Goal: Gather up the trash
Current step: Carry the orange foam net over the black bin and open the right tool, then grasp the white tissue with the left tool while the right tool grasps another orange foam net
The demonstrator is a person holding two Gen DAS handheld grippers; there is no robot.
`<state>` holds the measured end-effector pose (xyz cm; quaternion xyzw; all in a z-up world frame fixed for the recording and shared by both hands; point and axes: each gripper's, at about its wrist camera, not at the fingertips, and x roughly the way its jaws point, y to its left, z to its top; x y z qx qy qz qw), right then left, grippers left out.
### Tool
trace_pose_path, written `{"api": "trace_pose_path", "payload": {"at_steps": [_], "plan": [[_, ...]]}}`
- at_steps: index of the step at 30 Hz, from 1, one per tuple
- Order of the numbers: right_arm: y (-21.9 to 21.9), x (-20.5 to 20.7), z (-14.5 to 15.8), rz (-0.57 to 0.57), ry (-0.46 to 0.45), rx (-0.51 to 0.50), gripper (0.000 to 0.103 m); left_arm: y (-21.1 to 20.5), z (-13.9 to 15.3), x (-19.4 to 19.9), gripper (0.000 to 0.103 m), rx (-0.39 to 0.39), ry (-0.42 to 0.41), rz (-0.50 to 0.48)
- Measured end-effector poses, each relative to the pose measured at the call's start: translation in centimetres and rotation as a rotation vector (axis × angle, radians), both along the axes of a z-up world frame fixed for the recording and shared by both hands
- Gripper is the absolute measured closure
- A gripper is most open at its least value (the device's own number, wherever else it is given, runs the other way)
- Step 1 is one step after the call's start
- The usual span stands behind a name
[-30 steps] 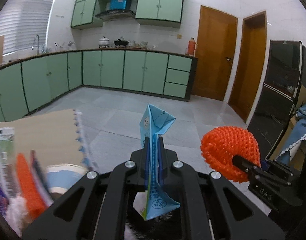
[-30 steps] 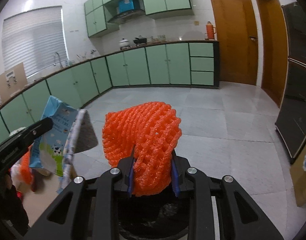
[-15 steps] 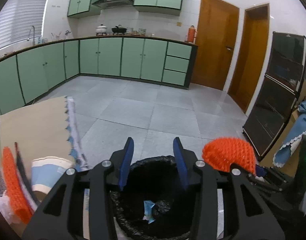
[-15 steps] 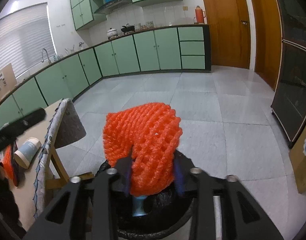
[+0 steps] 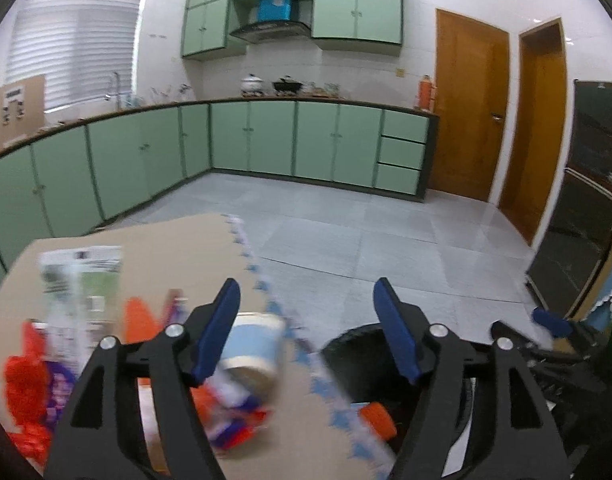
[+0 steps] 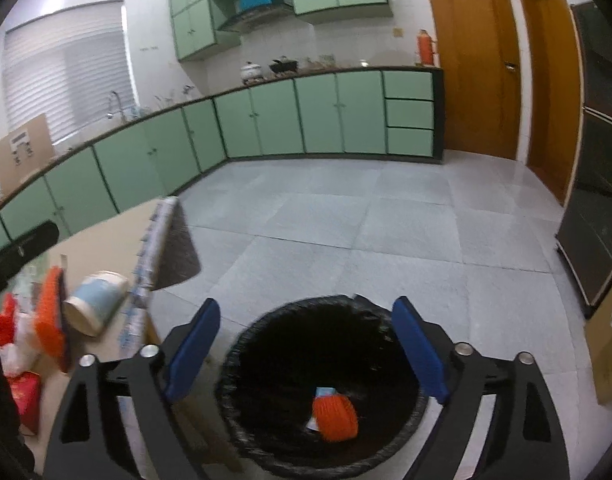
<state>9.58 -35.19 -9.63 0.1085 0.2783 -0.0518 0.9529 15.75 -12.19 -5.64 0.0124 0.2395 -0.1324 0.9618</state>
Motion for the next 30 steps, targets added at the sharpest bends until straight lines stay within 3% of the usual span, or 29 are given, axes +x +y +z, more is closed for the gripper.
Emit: {"api": "trace_pose_path", "payload": {"at_steps": [7,13,18,30], "plan": [[5.8,0.1,1.4,0.099,-0.054,0.016,0.012,7.5,-0.2,-1.9,0.030,0.044,0.027,0.138],[10.3,0.2,1.5,0.173,-0.094,0.005,0.012,11.1,-1.6,-3.0,0.030,0.073,0.080,0.190],[11.9,0.2,1.4,0.200,-0.090,0.000,0.012,12.2,-4.2,-4.3,0.029,0.078,0.116,0.200],[13.4,0.3,2.0,0.219,-0.087,-0.039,0.012,11.6,-5.7,-4.0,0.030,0.086,0.154,0.165]]}}
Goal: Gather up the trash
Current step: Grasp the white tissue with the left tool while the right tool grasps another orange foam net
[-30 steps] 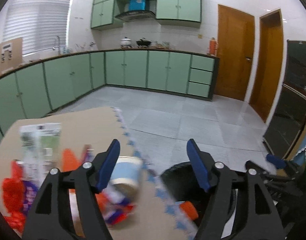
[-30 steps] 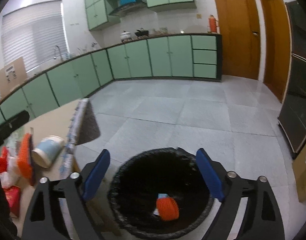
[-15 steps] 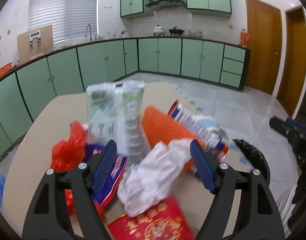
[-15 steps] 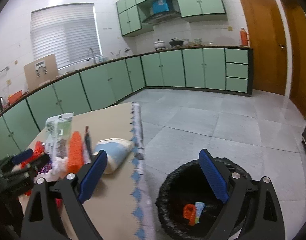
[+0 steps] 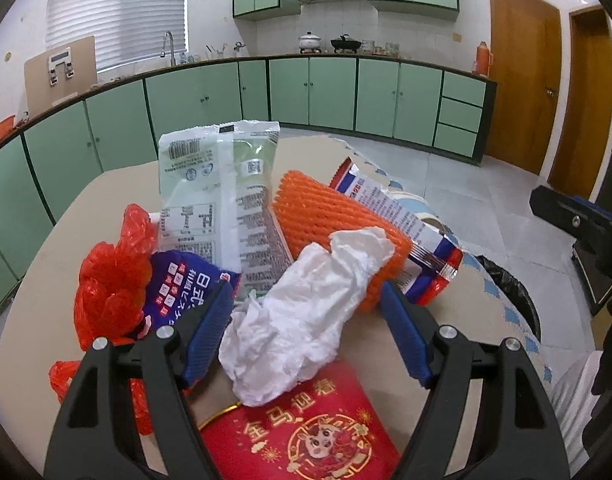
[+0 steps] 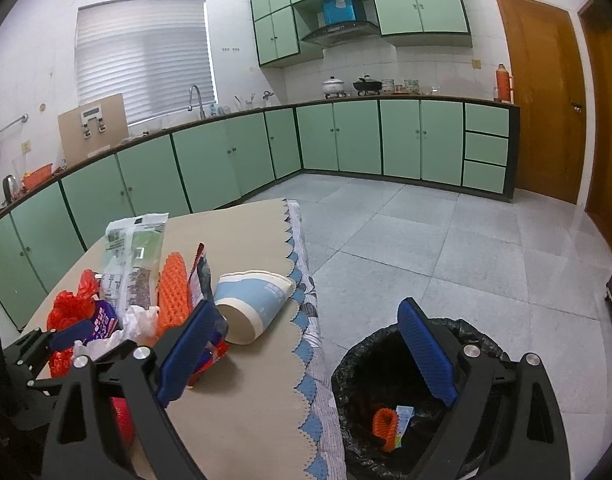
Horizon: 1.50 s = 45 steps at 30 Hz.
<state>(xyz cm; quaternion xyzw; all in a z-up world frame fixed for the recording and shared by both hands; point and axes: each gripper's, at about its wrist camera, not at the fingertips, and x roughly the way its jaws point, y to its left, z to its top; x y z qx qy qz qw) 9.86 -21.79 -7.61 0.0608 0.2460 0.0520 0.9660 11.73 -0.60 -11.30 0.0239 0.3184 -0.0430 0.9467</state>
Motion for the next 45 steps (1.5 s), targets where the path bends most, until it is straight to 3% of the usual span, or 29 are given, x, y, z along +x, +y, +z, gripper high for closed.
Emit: {"api": "trace_pose_path", "payload": {"at_steps": [6,8,10,14,37,40,45], "plan": [[0.8,0.0,0.0,0.017,-0.002,-0.018,0.012,0.7,-0.6,0.8,0.055,-0.020,0.040,0.012],[1.1,-0.1,0.1,0.026,-0.004,-0.027,0.012,1.0,-0.6,1.0,0.077,-0.035,0.045,0.012],[1.4,-0.2,0.0,0.039,-0.004,-0.035,0.013,1.2,-0.5,1.1,0.089,-0.049,0.045,0.012],[2.4,-0.4,-0.1,0.072,-0.004,-0.037,0.015,1.4,0.3,0.9,0.098,-0.066,0.017,0.014],[9.7,1.8,0.8,0.251,-0.044,0.000,0.040,6.0,7.1,-1.3,0.101,-0.145,-0.172,0.096],[10.7,2.2,0.5,0.271,-0.036,-0.009,0.041,6.6,6.7,-1.2,0.101,-0.136,-0.164,0.102],[11.8,3.5,-0.8,0.279,0.007,-0.038,0.044,7.2,4.2,0.1,0.101,-0.146,-0.084,0.124]]}}
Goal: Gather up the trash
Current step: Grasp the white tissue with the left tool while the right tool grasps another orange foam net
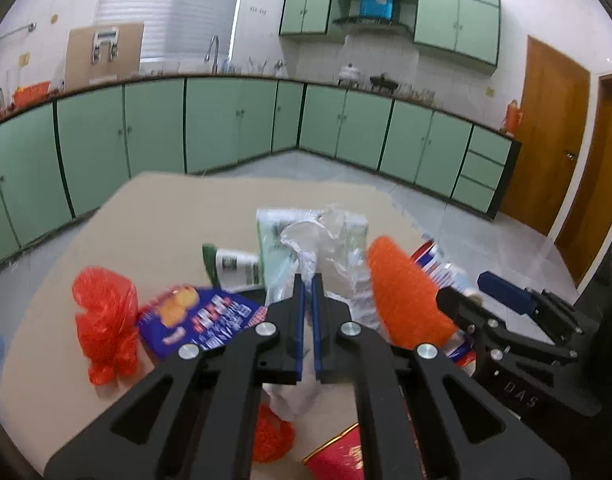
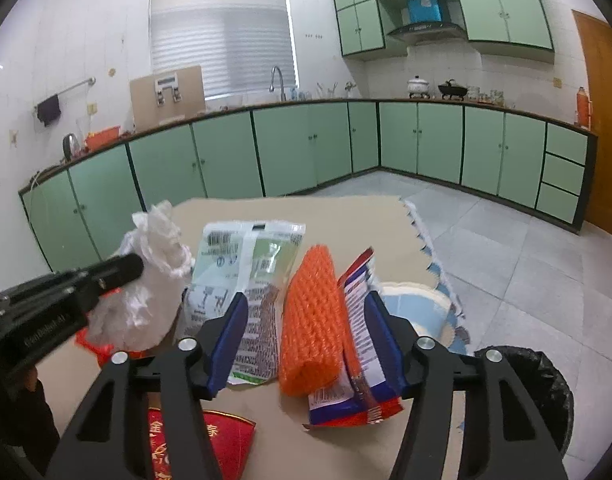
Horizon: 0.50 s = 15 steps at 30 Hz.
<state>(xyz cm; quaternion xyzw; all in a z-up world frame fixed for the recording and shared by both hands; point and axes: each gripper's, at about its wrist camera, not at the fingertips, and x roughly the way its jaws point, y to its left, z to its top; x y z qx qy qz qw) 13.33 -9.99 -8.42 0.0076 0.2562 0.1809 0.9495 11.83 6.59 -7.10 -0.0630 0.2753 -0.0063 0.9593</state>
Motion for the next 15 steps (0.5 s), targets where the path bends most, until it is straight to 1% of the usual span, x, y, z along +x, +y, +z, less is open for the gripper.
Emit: {"api": "trace_pose_path", "payload": {"at_steps": [5,7,9,10,11,12,13,15], "plan": [[-0.1,1.3,-1.3,-0.015,0.049,-0.014,0.044,0.9,-0.9,0.4,0.101,0.000,0.015,0.002],[-0.1,1.8,-1.6,-0.008,0.077,-0.010,0.047,1.2,-1.0,0.4,0.101,-0.003,0.016,-0.002],[0.0,2.3,-1.9,0.010,0.106,-0.006,0.065,1.4,-1.1,0.2,0.101,-0.001,0.012,-0.009],[0.0,2.5,-2.0,0.023,0.121,-0.001,0.072,1.3,-1.0,0.2,0.101,0.001,0.009,-0.011],[-0.1,2.6,-2.0,0.031,0.126,0.002,0.076,1.4,-1.1,0.1,0.101,-0.001,0.007,-0.013],[0.0,2.6,-2.0,0.040,0.126,-0.001,0.085,1.4,-1.1,0.1,0.101,-0.003,0.007,-0.015],[0.0,2.4,-1.9,0.048,0.122,-0.005,0.089,1.2,-1.0,0.2,0.101,-0.006,0.007,-0.016],[0.2,2.0,-1.6,0.063,0.109,-0.006,0.091,1.2,-0.9,0.2,0.101,-0.008,0.004,-0.017]]}}
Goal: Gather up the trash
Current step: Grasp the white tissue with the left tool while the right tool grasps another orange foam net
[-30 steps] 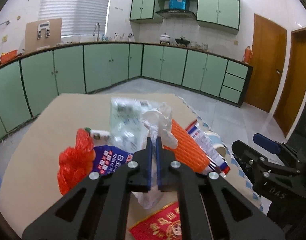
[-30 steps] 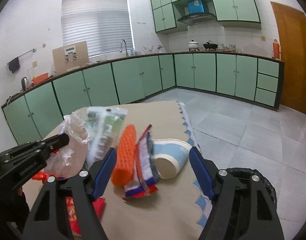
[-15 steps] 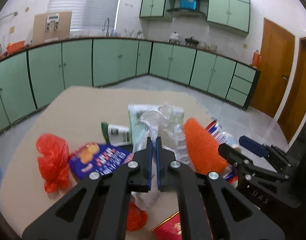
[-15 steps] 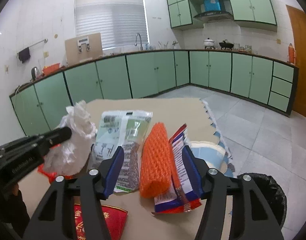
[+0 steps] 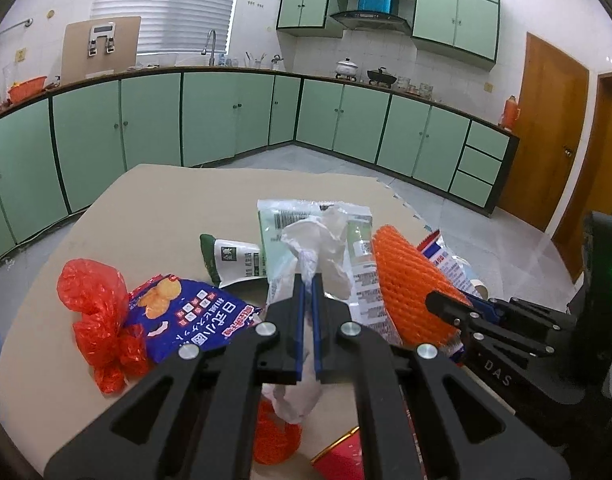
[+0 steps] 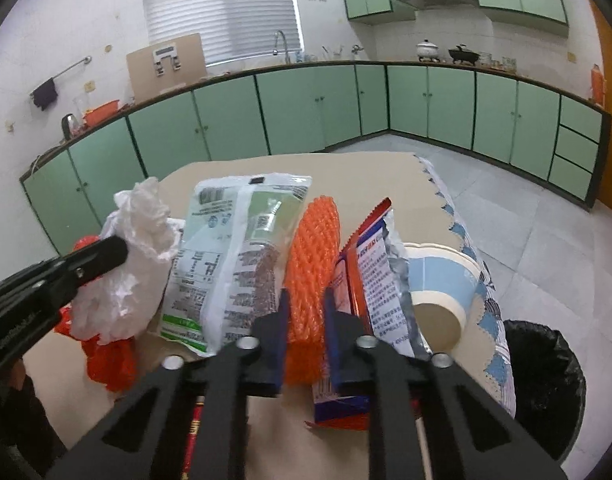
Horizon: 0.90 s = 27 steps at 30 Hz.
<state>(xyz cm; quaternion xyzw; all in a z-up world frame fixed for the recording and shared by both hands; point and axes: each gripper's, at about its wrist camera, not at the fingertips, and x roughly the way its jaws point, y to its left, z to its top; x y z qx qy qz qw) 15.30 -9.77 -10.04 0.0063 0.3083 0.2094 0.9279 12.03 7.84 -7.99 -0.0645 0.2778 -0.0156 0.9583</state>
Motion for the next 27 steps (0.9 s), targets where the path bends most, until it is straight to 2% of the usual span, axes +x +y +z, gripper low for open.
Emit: {"api": "trace_pose_path", "payload": {"at_steps": [8,17,27], "plan": [[-0.5,-1.4,3.0,0.016,-0.076,0.043,0.091,-0.1,1.7,-0.4,0.101,-0.009,-0.040,-0.011],[-2.2,-3.0,7.0,0.008,-0.173,0.111,0.091,-1.5,4.8,-1.0,0.101,-0.027,-0.127,-0.057],[-6.2,-4.5,9.4,-0.079,-0.235,0.121,0.091,-5.1,6.7,-0.7,0.101,-0.037,-0.181,-0.134]]}}
